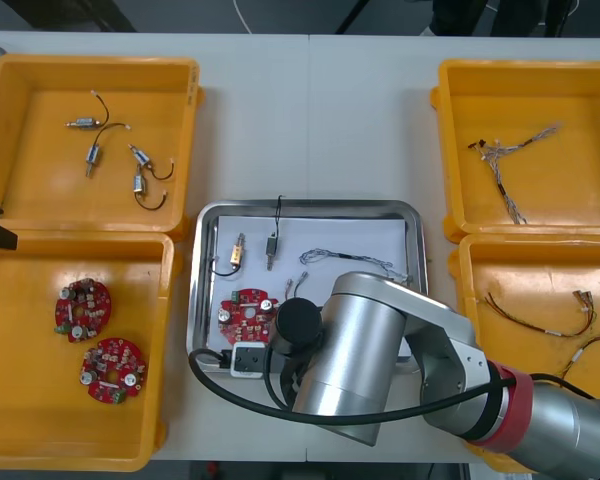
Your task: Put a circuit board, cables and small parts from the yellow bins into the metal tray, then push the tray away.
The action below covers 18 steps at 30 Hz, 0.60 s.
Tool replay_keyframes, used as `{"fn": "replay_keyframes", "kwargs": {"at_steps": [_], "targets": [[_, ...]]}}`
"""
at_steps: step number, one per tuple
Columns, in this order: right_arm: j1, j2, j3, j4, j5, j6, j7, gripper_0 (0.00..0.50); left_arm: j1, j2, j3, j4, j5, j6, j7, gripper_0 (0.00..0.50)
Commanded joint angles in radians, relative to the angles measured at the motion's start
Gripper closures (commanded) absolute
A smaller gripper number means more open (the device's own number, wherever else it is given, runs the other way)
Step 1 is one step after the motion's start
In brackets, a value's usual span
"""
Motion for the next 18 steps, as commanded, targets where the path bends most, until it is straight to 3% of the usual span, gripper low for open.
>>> {"fn": "replay_keyframes", "kwargs": {"at_steps": [1,18], "targets": [[-0.003,0.007,0.039,-0.007,0.022,-0.013,0.010,0.000,0.018,-0.010,0.024,-0.004,0.004,0.007,-0.088,0.000],[-0.016,0.009,0.042,0.024,0.017,-0.043,0.006,0.000,0.018,-0.010,0.024,-0.004,0.004,0.007,-0.088,0.000]]}}
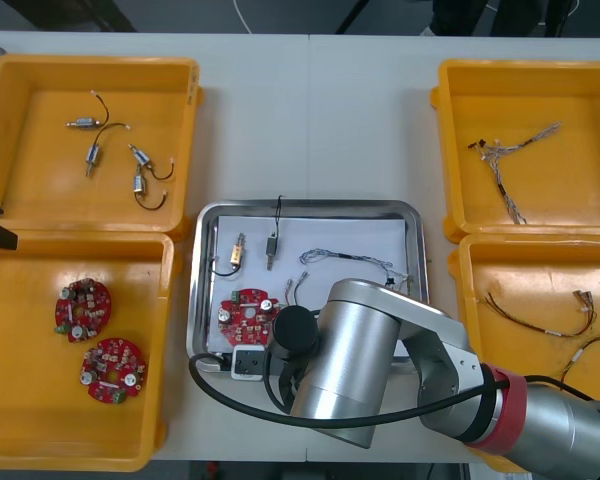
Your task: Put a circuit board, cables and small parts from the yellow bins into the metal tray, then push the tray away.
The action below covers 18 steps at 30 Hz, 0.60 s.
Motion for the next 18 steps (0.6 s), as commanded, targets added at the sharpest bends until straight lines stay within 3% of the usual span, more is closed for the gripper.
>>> {"fn": "replay_keyframes", "kwargs": {"at_steps": [1,2,3,6,10,18], "targets": [[-0.020,0.009,0.020,-0.012,-0.003,-0.005,0.006,0.120,0.018,-0.010,0.024,-0.004,0.003,0.007,-0.088,0.000],[-0.020,0.009,0.020,-0.012,-0.003,-0.005,0.006,0.120,0.018,-0.010,0.024,-0.004,0.003,0.007,-0.088,0.000],[-0.025,0.009,0.020,-0.012,-0.009,-0.001,0.004,0.326,0.018,-0.010,0.024,-0.004,0.003,0.007,-0.088,0.000],[-0.037,0.006,0.025,-0.013,-0.012,0.002,0.004,0.425,0.018,-0.010,0.024,-0.004,0.003,0.007,-0.088,0.000],[-0.048,0.004,0.026,-0.012,-0.001,-0.005,0.004,0.463,0.018,-0.010,0.024,-0.004,0.003,0.007,-0.088,0.000],[-0.075,-0.010,0.028,-0.012,0.023,-0.008,0.004,0.473,0.018,-0.010,0.024,-0.004,0.003,0.007,-0.088,0.000]]}}
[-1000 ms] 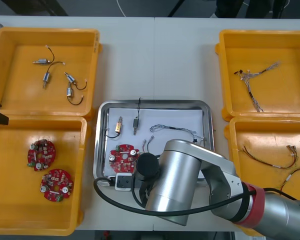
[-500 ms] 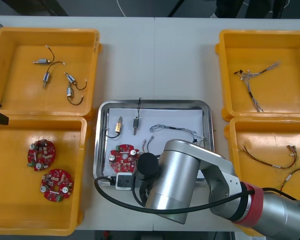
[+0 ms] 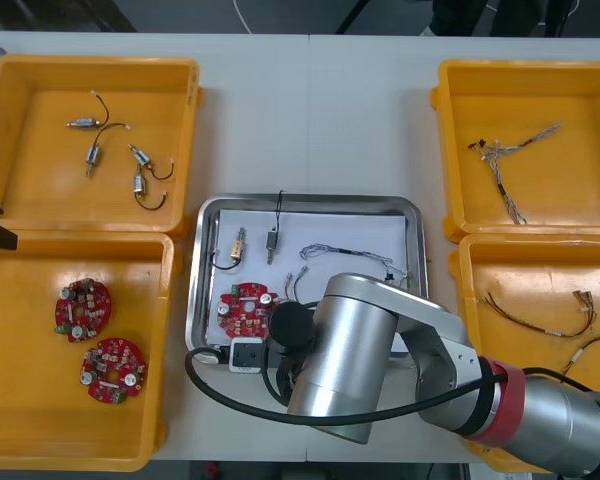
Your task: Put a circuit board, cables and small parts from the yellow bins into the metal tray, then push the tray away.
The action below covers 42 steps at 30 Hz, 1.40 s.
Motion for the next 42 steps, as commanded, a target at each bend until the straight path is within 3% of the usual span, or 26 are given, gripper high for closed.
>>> {"fn": "replay_keyframes", "kwargs": {"at_steps": [1,18,42], "targets": [[-0.049,-0.012,0.023,-0.012,0.006,-0.007,0.004,0.475,0.018,-0.010,0.024,-0.004,0.003,0.007,-0.088,0.000],[-0.190,-0.104,0.055,-0.012,-0.043,-0.052,-0.017,0.475,0.018,-0.010,0.024,-0.004,0.003,0.007,-0.088,0.000],[-0.378,-0.084,0.057,0.125,-0.066,-0.079,-0.037,0.480,0.018,-0.010,0.024,-0.004,0.003,0.007,-0.088,0.000]]}}
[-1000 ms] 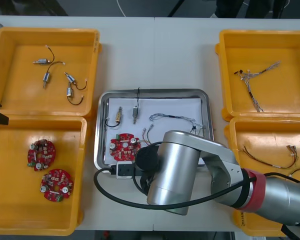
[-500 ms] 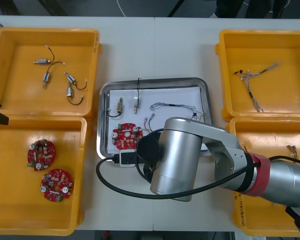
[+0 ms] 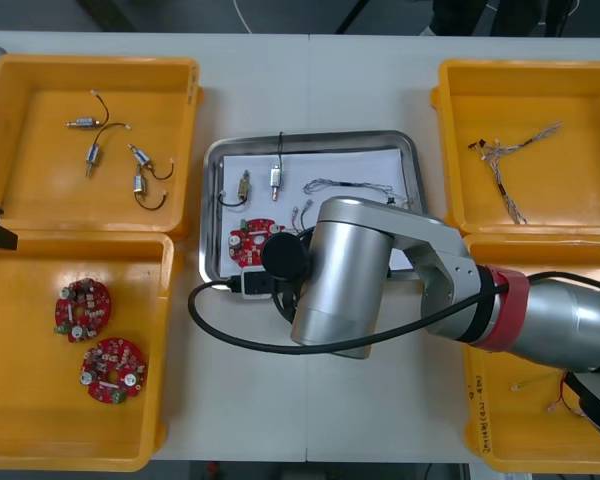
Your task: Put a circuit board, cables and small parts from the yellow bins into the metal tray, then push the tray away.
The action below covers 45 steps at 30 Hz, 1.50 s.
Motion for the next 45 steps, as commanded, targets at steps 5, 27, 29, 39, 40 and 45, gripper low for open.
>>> {"fn": "replay_keyframes", "kwargs": {"at_steps": [5,27,29,39,40,45], "targets": [[-0.095,0.011,0.013,0.044,0.002,-0.043,-0.042,0.484,0.018,-0.010,0.024,-0.004,0.003,0.007,-0.088,0.000],[-0.215,0.041,0.001,0.208,-0.003,-0.115,-0.051,0.482,0.018,-0.010,0.024,-0.004,0.003,0.007,-0.088,0.000],[-0.226,0.041,0.002,0.223,-0.004,-0.128,-0.048,0.483,0.018,-0.010,0.024,-0.004,0.003,0.007,-0.088,0.000],[-0.282,0.064,0.002,0.314,-0.006,-0.164,-0.032,0.482,0.018,-0.010,0.024,-0.004,0.003,0.007,-0.088,0.000],[-0.289,0.066,0.004,0.325,-0.006,-0.169,-0.028,0.482,0.018,-0.010,0.024,-0.004,0.003,0.007,-0.088,0.000],[-0.298,0.067,0.002,0.354,-0.006,-0.204,-0.018,0.482,0.018,-0.010,0.024,-0.004,0.003,0.007,-0.088,0.000]]}}
